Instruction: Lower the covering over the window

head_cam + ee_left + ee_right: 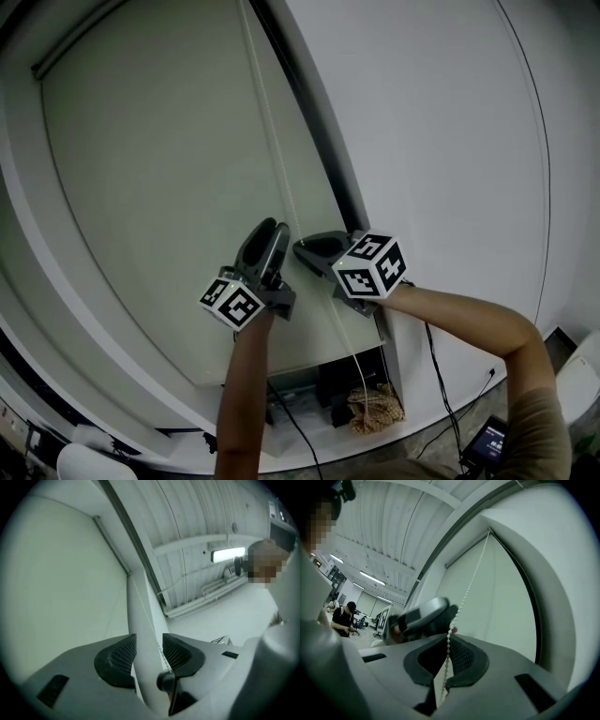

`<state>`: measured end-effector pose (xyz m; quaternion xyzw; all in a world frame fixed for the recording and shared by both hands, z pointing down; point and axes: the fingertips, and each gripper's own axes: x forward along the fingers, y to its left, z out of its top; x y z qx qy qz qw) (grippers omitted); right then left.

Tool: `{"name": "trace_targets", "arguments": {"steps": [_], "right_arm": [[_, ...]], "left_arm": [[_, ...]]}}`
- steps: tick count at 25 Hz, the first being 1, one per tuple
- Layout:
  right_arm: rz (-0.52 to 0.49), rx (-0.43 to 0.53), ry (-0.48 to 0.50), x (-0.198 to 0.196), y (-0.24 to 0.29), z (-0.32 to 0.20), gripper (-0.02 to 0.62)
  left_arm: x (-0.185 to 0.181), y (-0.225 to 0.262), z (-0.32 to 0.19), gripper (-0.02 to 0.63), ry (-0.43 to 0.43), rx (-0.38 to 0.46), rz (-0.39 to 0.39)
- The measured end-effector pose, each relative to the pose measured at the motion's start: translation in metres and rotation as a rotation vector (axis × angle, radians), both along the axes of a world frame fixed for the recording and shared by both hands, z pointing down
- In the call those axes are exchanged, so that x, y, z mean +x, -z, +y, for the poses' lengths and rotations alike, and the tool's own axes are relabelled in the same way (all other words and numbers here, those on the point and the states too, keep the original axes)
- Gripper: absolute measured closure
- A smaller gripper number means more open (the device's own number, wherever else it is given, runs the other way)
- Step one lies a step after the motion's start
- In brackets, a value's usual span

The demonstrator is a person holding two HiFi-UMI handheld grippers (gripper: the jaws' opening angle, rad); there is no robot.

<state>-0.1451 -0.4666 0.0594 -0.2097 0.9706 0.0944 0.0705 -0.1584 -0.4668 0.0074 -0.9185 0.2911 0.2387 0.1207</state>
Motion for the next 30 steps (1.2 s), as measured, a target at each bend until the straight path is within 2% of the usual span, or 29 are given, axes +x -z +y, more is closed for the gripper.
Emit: {"name": "trace_targets", "arguments": {"steps": [2, 3, 4, 6, 8, 10, 12, 14, 17, 20, 21, 22, 24, 25, 27, 28, 29, 30], "right_arm": [[0.012, -0.005, 0.002, -0.003, -0.007, -0.001, 0.591], [0.009, -0.008, 0.002, -0.003, -0.006, -0.002, 0.59], [0.004, -0.007, -0.003, -0.002, -0.004, -0.003, 0.589], [-0.009, 0.022, -0.022, 0.003, -0.001, -0.002, 0.589], [-0.022, 0.076, -0.015, 0.014, -0.003, 0.009, 0.585], [-0.063, 0.086, 0.024, 0.03, 0.0, 0.028, 0.448], [-0.131, 0.087, 0.034, 0.046, 0.018, 0.038, 0.448], [-0.182, 0.082, 0.017, 0.053, 0.045, 0.033, 0.448], [-0.225, 0.013, -0.005, 0.048, 0.071, 0.013, 0.449], [-0.217, -0.025, 0.006, 0.035, 0.071, 0.005, 0.452], [-0.214, -0.024, 0.023, 0.03, 0.07, 0.007, 0.515], [-0.219, -0.023, 0.042, 0.026, 0.072, 0.009, 0.569], [-0.236, -0.014, 0.057, 0.024, 0.075, 0.015, 0.58], [-0.234, -0.009, 0.054, 0.025, 0.074, 0.017, 0.581], [-0.189, -0.015, 0.049, 0.026, 0.057, 0.02, 0.581], [-0.152, -0.02, 0.048, 0.025, 0.041, 0.021, 0.581], [-0.117, -0.021, 0.044, 0.023, 0.026, 0.02, 0.581], [-0.095, -0.02, 0.037, 0.021, 0.014, 0.018, 0.581]], "left_arm": [[0.026, 0.011, -0.011, 0.431, -0.019, -0.021, -0.16], [0.038, 0.014, -0.014, 0.433, -0.049, -0.052, -0.206], [0.045, 0.015, -0.016, 0.562, -0.074, -0.087, -0.227], [0.047, 0.015, -0.015, 0.58, -0.091, -0.127, -0.2], [0.035, 0.015, -0.007, 0.581, -0.078, -0.116, -0.136], [0.023, 0.009, 0.004, 0.581, -0.041, -0.084, -0.123], [0.025, -0.011, 0.015, 0.581, -0.014, -0.079, -0.18], [0.04, -0.043, 0.024, 0.581, -0.024, -0.098, -0.234], [0.053, -0.08, 0.036, 0.581, -0.079, -0.142, -0.211], [0.053, -0.091, 0.045, 0.581, -0.105, -0.165, -0.175], [0.051, -0.091, 0.046, 0.581, -0.102, -0.161, -0.181], [0.049, -0.09, 0.045, 0.581, -0.096, -0.148, -0.198], [0.042, -0.08, 0.046, 0.581, -0.085, -0.086, -0.221], [0.036, -0.068, 0.048, 0.577, -0.09, -0.047, -0.197], [0.021, -0.033, 0.048, 0.475, -0.126, 0.004, -0.076], [0.017, -0.015, 0.044, 0.454, -0.131, 0.011, -0.03], [0.017, -0.001, 0.036, 0.453, -0.117, 0.012, -0.023], [0.022, 0.009, 0.026, 0.453, -0.088, 0.007, -0.052]]}}
